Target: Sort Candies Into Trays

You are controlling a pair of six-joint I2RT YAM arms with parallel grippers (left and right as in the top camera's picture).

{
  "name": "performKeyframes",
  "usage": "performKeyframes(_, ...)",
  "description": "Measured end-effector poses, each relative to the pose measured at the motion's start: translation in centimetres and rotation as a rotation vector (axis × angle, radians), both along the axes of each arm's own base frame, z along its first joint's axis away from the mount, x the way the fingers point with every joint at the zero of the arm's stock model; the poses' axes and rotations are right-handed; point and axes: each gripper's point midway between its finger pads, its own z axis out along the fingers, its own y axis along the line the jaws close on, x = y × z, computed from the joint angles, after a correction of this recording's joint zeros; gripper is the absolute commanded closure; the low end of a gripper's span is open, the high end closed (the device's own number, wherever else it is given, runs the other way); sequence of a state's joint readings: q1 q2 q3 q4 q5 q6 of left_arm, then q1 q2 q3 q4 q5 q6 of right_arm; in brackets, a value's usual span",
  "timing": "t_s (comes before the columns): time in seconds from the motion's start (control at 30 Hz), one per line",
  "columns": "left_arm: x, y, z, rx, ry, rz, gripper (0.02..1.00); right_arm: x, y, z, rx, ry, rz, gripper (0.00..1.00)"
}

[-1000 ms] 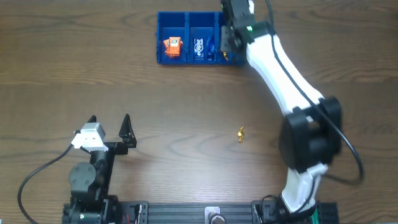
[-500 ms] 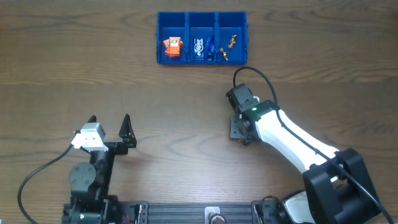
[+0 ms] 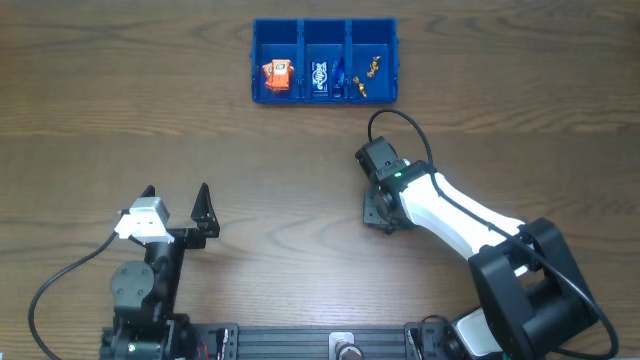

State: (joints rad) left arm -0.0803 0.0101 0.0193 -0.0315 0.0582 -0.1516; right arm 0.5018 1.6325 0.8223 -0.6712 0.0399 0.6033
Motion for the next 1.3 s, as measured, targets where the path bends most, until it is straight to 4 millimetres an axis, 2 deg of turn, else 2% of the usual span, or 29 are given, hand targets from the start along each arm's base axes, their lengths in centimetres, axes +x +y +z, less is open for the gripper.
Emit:
performKeyframes(0.17, 0.0, 0.0, 0.0, 0.000, 0.000, 0.000, 0.020, 0.2, 0.1, 0.0, 0.004, -0.006, -0.008, 0.829)
performKeyframes(0.3, 0.0, 0.0, 0.0, 0.000, 0.000, 0.000, 0.020, 1.1, 0.7, 0.2, 0.027, -0.045, -0.004, 0.838)
performKeyframes(0.37, 0.0, 0.0, 0.0, 0.000, 0.000, 0.000, 0.020, 1.2, 1.2, 1.4, 0.041, -0.062, 0.013, 0.840)
performKeyframes(0.43, 0.0, 0.0, 0.0, 0.000, 0.000, 0.000, 0.020, 3.9, 2.8, 5.9, 0.075, -0.147, 0.054, 0.842)
performKeyframes(0.5, 0.0, 0.0, 0.0, 0.000, 0.001, 0.000, 0.020, 7.5, 3.9, 11.3, 0.088, -0.261, 0.079, 0.842)
performKeyframes(0.53, 0.0, 0.0, 0.0, 0.000, 0.000, 0.000, 0.020, 9.9, 4.1, 14.4, 0.097, -0.345, 0.082, 0.842)
performKeyframes(0.57, 0.0, 0.0, 0.0, 0.000, -0.001, 0.000, 0.020, 13.3, 3.7, 18.6, 0.103, -0.465, 0.067, 0.842)
performKeyframes(0.6, 0.0, 0.0, 0.0, 0.000, 0.001, 0.000, 0.020, 15.5, 3.2, 20.8, 0.102, -0.527, 0.049, 0.840)
performKeyframes(0.67, 0.0, 0.0, 0.0, 0.000, 0.000, 0.000, 0.023, 21.7, 1.8, 24.5, 0.081, -0.673, 0.004, 0.838)
performKeyframes(0.7, 0.0, 0.0, 0.0, 0.000, 0.001, 0.000, 0.020, 22.9, 1.5, 24.6, 0.067, -0.689, -0.003, 0.838)
performKeyframes(0.73, 0.0, 0.0, 0.0, 0.000, 0.000, 0.000, 0.020, 24.8, 1.0, 23.7, 0.038, -0.696, -0.005, 0.836)
performKeyframes(0.77, 0.0, 0.0, 0.0, 0.000, 0.000, 0.000, 0.020, 26.8, 1.1, 21.7, 0.019, -0.688, -0.004, 0.833)
performKeyframes(0.87, 0.0, 0.0, 0.0, 0.000, 0.001, 0.000, 0.020, 28.5, 1.0, 15.6, -0.025, -0.602, 0.012, 0.829)
performKeyframes(0.93, 0.0, 0.0, 0.0, 0.000, 0.000, 0.000, 0.020, 28.9, 1.0, 14.0, -0.035, -0.581, 0.015, 0.820)
performKeyframes(0.97, 0.0, 0.0, 0.0, 0.000, 0.000, 0.000, 0.023, 29.2, 1.0, 13.4, -0.037, -0.580, 0.015, 0.766)
performKeyframes(1.0, 0.0, 0.0, 0.0, 0.000, 0.000, 0.000, 0.020, 29.4, 1.1, 13.5, -0.035, -0.588, 0.014, 0.649)
performKeyframes(1.03, 0.0, 0.0, 0.0, 0.000, 0.000, 0.000, 0.020, 29.6, 1.1, 13.7, -0.032, -0.603, 0.015, 0.489)
performKeyframes(1.07, 0.0, 0.0, 0.0, 0.000, 0.000, 0.000, 0.020, 29.7, 1.1, 13.8, -0.034, -0.608, 0.018, 0.408)
performKeyframes(1.23, 0.0, 0.0, 0.0, 0.000, 0.000, 0.000, 0.020, 29.8, 1.4, 13.8, -0.017, -0.608, 0.048, 0.272)
performKeyframes(1.3, 0.0, 0.0, 0.0, 0.000, 0.000, 0.000, 0.020, 29.6, 0.7, 13.5, -0.012, -0.585, 0.048, 0.240)
